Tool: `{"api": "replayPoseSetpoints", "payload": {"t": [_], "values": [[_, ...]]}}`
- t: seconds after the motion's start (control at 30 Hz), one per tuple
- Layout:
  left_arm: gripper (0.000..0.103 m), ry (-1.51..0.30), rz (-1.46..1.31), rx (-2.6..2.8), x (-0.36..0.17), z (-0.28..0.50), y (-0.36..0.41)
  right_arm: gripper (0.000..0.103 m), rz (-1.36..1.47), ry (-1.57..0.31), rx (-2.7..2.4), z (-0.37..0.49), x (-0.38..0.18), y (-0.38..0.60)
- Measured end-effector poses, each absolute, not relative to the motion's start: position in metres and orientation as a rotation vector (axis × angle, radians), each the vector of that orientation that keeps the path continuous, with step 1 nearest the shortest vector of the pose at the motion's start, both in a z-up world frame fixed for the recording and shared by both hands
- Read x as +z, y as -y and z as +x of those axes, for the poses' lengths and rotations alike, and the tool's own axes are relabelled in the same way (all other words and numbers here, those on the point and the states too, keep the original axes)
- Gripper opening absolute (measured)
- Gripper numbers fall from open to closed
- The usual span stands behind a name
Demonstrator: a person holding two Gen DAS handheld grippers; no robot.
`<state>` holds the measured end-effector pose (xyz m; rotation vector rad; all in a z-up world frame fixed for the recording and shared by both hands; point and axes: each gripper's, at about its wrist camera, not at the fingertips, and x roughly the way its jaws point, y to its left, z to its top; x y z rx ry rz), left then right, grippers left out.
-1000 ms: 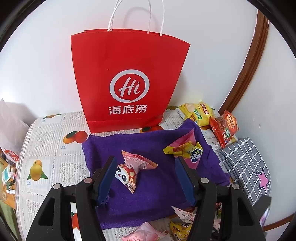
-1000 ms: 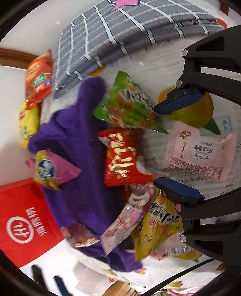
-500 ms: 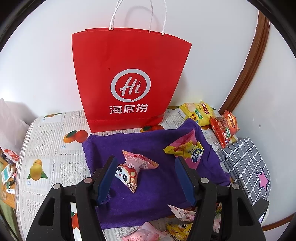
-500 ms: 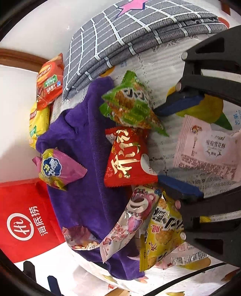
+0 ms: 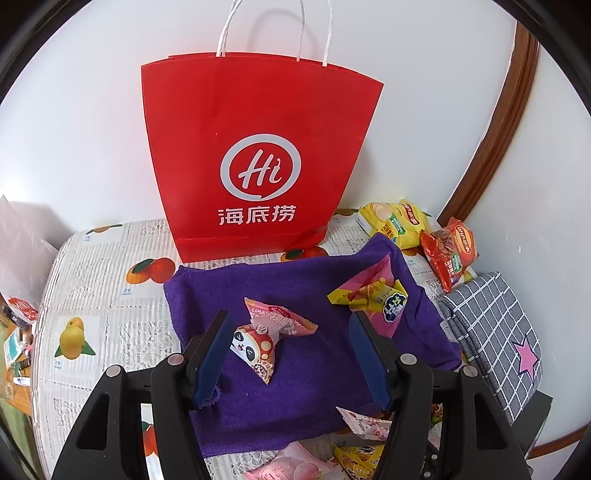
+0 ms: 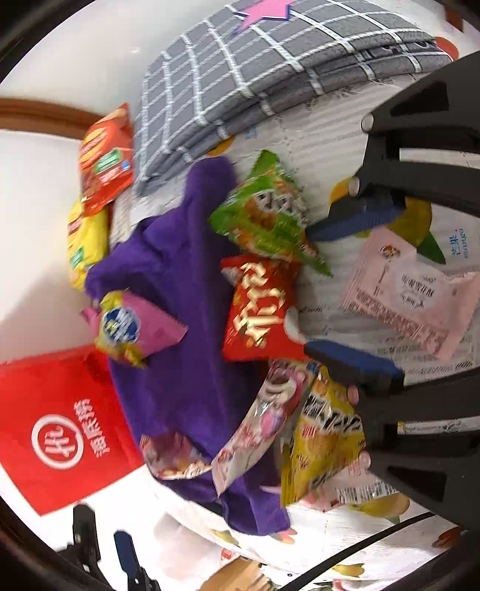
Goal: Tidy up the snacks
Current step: 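Move the right gripper back to the snack pile and grasp the red packet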
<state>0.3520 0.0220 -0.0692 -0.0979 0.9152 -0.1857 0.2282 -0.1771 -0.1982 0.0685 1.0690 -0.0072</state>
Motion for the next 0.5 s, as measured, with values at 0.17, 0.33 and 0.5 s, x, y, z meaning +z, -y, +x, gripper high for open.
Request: {"api": "replayPoseSetpoints", "payload": {"t": [0.17, 0.33, 0.5], "values": [[0.063, -0.910, -0.094, -0.190, -0.069, 0.352, -0.022, 0.072, 0.029, -1.036, 0.011, 0.238, -0.195, 0.167], [0.062, -0.925, -0.087, -0.192, -0.073, 0.355, -0.020, 0.064, 0.029, -1.021, -0.005, 0.245, -0.197, 0.163], [0.063, -0.920, -0.084, -0.182, -0.073, 0.354, -0.022, 0.024, 0.066, -1.011, 0.005, 0.241, -0.196, 0.171]]}}
